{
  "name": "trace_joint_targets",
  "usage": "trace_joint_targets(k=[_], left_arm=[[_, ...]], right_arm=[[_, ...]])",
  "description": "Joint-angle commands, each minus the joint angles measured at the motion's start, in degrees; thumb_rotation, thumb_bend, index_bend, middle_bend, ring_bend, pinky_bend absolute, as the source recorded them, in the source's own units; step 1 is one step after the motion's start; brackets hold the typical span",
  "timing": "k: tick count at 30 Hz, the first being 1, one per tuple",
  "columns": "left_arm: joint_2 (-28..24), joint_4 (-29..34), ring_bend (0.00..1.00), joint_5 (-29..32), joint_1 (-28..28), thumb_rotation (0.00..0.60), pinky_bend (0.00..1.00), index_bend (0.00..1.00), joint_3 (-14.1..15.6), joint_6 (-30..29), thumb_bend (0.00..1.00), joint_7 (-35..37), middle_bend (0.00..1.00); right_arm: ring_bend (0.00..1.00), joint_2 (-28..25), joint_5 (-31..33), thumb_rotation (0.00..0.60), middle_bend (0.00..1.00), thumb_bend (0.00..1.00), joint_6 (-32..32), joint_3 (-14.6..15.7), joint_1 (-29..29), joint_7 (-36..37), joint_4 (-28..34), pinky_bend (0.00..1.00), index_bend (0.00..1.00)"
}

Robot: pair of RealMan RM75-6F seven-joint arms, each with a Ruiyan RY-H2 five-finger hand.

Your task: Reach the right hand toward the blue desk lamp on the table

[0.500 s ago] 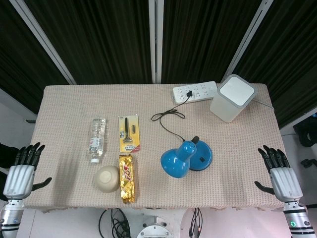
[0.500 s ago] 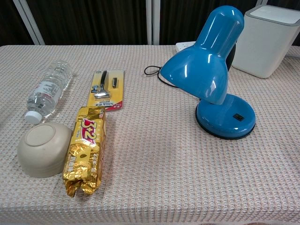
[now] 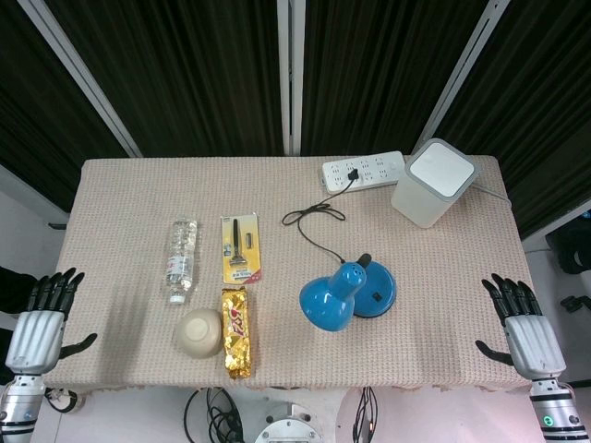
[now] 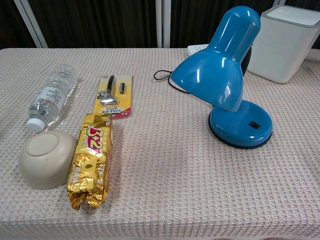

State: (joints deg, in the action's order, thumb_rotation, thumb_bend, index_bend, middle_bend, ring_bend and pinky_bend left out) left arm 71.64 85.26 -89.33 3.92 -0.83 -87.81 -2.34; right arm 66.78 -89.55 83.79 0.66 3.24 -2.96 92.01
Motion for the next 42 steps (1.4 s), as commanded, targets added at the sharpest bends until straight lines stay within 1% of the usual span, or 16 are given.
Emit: trace_joint_targets(k=[1,15,21,23,25,27,28,29,30,31,32,35,39,42], left_arm=[[-0.02,0.06,0.00,-0.11,-0.02,0.600,0.00,0.00,0.06,-0.08,0.07,-0.08,0.00],[-0.21,0.34,0.00,-0.23,-0.41,0.600,0.00,0.00,0.28,-0.55,0.07,0.05,0.00],[-0.07,0.31,0.00,-0.21,-0.24,0.600,0.00,0.00,0.30,-0.17,0.07,-0.09,0.00],[-0.03,0.31,0.00,-0.18,-0.19,0.600,0.00,0.00,0.28,-0.08,0.07,-0.04,0.00],[-0.03,0.27,0.00,-0.16,-0.18,0.600,0.00,0.00,0.30,-0.02,0.07,-0.01,0.00],[-0.02,0.22,0.00,-0.13,-0.23,0.600,0.00,0.00,0.34,-0.02,0.07,0.03,0.00],[-0.02,0.18,0.00,-0.09,-0.27,0.600,0.00,0.00,0.37,-0.01,0.07,0.08,0.00],[-0.02,0.16,0.00,-0.06,-0.30,0.600,0.00,0.00,0.40,-0.01,0.07,0.11,0.00],[-0.02,0.13,0.00,-0.02,-0.34,0.600,0.00,0.00,0.43,0.01,0.07,0.13,0.00],[-0.01,0.06,0.00,0.02,-0.38,0.600,0.00,0.00,0.47,0.05,0.07,0.17,0.00],[-0.01,0.01,0.00,0.05,-0.40,0.600,0.00,0.00,0.51,0.09,0.07,0.20,0.00],[-0.02,-0.06,0.00,0.07,-0.38,0.600,0.00,0.00,0.59,0.27,0.07,0.16,0.00],[-0.03,0.01,0.00,0.09,-0.32,0.600,0.00,0.00,0.59,0.42,0.07,0.11,0.00],[-0.04,0.02,0.00,0.17,-0.31,0.600,0.00,0.00,0.58,0.50,0.07,0.14,0.00]], right_arm=[[0.00,-0.04,-0.05,0.600,0.00,0.06,0.12,0.06,-0.12,-0.02,0.01,0.00,0.00],[0.00,-0.35,-0.68,0.600,0.00,0.07,-0.09,0.24,-0.07,-0.29,0.52,0.00,0.00],[0.00,-0.61,-0.85,0.600,0.00,0.07,-1.72,0.47,0.73,-0.63,1.24,0.00,0.00],[0.01,-0.95,-0.78,0.600,0.01,0.08,-3.22,0.64,1.43,-1.17,1.94,0.00,0.00],[0.09,-1.28,-0.88,0.600,0.10,0.09,-4.77,0.70,2.33,-1.85,2.83,0.09,0.00],[0.31,-1.38,-1.26,0.600,0.31,0.15,-5.96,0.79,3.15,-2.22,3.50,0.31,0.00],[0.43,-1.29,-1.72,0.600,0.43,0.21,-6.65,0.83,3.73,-2.71,3.82,0.42,0.00],[0.53,-1.13,-2.15,0.600,0.55,0.29,-7.07,0.84,4.16,-3.26,3.90,0.49,0.00],[0.61,-0.94,-2.52,0.600,0.65,0.38,-7.50,0.87,4.56,-3.79,3.96,0.54,0.00],[0.66,-0.65,-2.90,0.600,0.70,0.45,-8.36,0.91,5.21,-4.58,4.12,0.56,0.00],[0.71,-0.42,-3.02,0.600,0.75,0.54,-8.98,0.86,5.67,-5.37,4.24,0.60,0.00],[0.77,0.08,-2.77,0.600,0.81,0.72,-11.93,0.73,7.47,-8.13,5.51,0.65,0.00],[0.81,0.01,-0.80,0.600,0.85,0.83,-18.36,0.75,10.69,-13.23,9.05,0.69,0.00],[0.82,0.52,1.25,0.600,0.86,0.87,-21.76,0.54,12.39,-16.85,10.86,0.69,0.00]])
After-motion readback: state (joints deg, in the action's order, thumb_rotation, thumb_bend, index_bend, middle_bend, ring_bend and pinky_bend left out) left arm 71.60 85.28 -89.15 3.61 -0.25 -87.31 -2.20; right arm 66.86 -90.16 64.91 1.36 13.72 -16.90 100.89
